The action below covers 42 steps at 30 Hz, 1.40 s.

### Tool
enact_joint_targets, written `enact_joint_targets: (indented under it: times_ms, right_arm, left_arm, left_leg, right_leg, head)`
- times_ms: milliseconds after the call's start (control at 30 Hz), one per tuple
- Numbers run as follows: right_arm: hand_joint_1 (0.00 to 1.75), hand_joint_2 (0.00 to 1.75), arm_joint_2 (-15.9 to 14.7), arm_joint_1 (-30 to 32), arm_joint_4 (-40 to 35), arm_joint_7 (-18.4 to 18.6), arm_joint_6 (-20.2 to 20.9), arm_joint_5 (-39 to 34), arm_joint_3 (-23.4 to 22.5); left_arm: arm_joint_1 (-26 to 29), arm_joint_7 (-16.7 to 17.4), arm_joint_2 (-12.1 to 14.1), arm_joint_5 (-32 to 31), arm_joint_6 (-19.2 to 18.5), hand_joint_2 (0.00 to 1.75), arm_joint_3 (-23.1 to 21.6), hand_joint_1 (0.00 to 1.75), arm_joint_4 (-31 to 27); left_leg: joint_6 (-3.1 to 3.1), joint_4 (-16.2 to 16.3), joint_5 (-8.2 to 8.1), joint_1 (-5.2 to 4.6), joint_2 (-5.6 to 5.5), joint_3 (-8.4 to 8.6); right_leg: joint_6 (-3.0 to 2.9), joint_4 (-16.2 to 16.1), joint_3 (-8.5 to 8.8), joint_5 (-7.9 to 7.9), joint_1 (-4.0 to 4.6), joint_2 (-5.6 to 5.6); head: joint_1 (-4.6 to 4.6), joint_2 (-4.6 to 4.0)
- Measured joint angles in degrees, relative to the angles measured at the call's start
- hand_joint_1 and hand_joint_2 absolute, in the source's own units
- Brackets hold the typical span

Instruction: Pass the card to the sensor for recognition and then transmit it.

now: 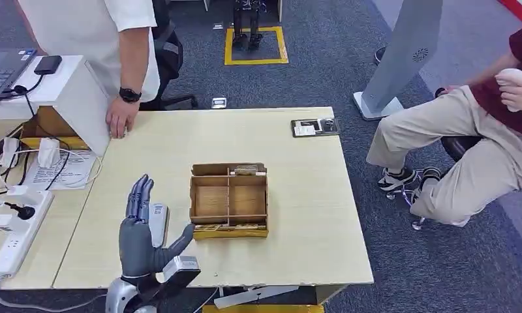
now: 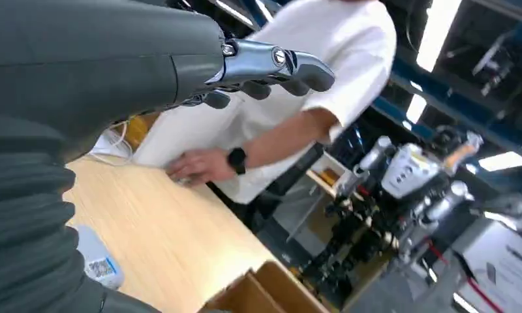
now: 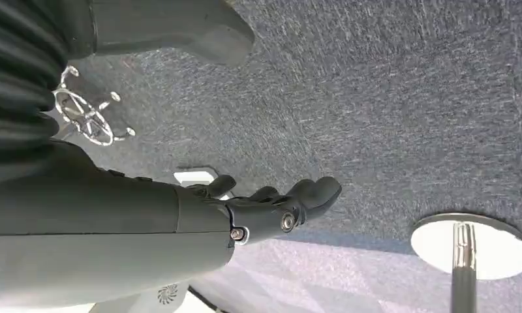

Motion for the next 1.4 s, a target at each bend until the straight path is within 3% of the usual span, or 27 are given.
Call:
enact_joint_targets:
  times_ms: [333, 900, 1400]
  right_arm:
    - [0.00, 1.75, -0.64, -0.02, 0.02, -0.55, 0.00, 0.00, -0.61]
    - [0.00, 1.75, -1.12, -0.06, 0.28, -0.55, 0.00, 0.50, -0.68]
    - [0.00, 1.75, -1.20, -0.10, 0.70, -0.33, 0.00, 0.17, -0.68]
  left_arm:
    - [-1.27, 2.03, 3.61, -2.93, -4.05, 1.75, -4.01, 0.00, 3.06]
    - [-2.98, 5.79, 6.34, -11.16, -3.46, 1.75, -7.06, 0.00, 7.56]
    - [-4.88, 14.69, 6.60, -23.26, -2.38, 1.75, -7.59, 0.00, 10.86]
  left_leg:
    - [0.00, 0.00, 0.00, 0.01, 0.00, 0.00]
    - [0.00, 0.00, 0.00, 0.01, 0.00, 0.00]
    - [0.00, 0.00, 0.00, 0.00, 0.00, 0.00]
  right_leg:
    - [0.00, 0.00, 0.00, 0.00, 0.00, 0.00]
    - [0.00, 0.00, 0.00, 0.00, 0.00, 0.00]
    - [0.00, 0.00, 0.00, 0.00, 0.00, 0.01]
  head:
    - [0.00, 0.00]
    - [0.00, 0.00]
    - [0.00, 0.00]
